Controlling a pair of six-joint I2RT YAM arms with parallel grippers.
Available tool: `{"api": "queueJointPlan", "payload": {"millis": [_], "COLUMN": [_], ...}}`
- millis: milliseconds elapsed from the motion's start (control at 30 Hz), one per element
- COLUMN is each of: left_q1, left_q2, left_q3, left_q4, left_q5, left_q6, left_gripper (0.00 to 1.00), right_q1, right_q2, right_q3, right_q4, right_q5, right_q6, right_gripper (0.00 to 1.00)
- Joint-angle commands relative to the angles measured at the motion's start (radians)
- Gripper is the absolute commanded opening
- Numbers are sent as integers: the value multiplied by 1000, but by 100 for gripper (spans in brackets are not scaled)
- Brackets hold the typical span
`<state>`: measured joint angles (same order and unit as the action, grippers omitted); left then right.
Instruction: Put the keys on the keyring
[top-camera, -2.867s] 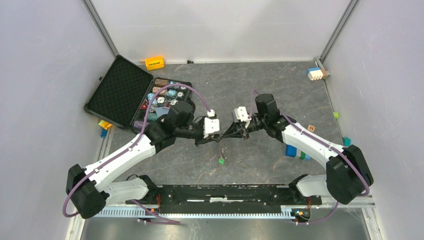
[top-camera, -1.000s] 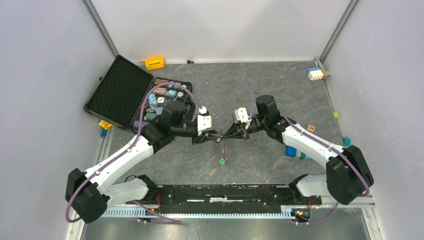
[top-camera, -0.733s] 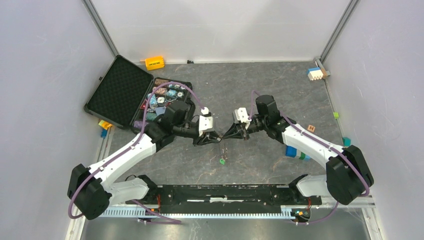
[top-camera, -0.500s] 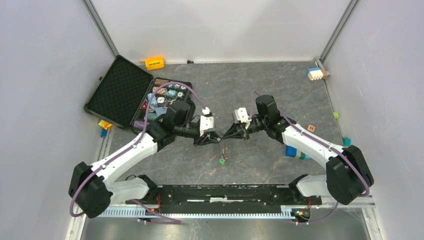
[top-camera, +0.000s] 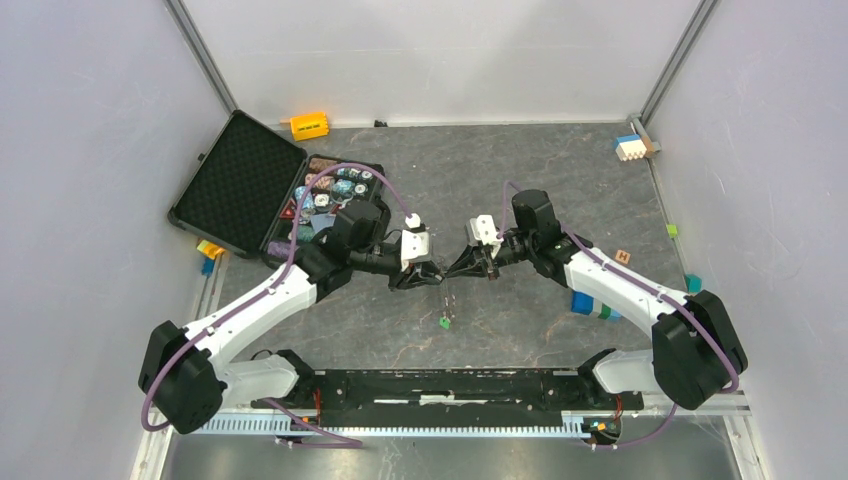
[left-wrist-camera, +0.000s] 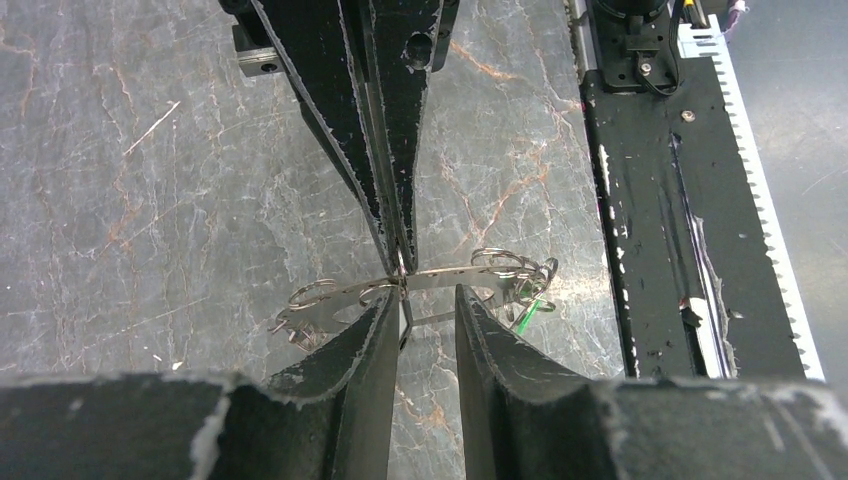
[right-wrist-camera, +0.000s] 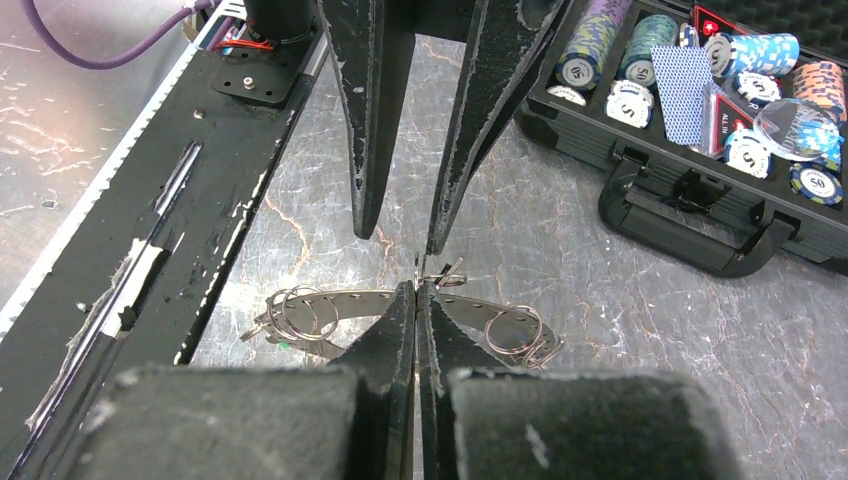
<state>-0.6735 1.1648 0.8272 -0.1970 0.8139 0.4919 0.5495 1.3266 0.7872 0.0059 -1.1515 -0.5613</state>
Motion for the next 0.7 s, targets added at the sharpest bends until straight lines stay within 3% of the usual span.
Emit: {"api": "queueJointPlan", "payload": {"millis": [0, 433, 667], "left_q1": [3, 6, 6], "left_q2": [-4, -5, 0], "left_q3": [-9, -23, -26], "left_q4": [47, 65, 71], "left_q5": [0, 1, 29], "left_q6": [12, 17, 17], "left_gripper": [34, 34, 27], "right_q1": [4, 5, 4], "right_q2": [-39, -49, -47], "right_q3": [1, -8, -9], "right_q4": [40, 43, 55], "right_q5": [-45, -50, -48], "right_q6": [6, 5, 17], "right_gripper": [0, 0, 0]}}
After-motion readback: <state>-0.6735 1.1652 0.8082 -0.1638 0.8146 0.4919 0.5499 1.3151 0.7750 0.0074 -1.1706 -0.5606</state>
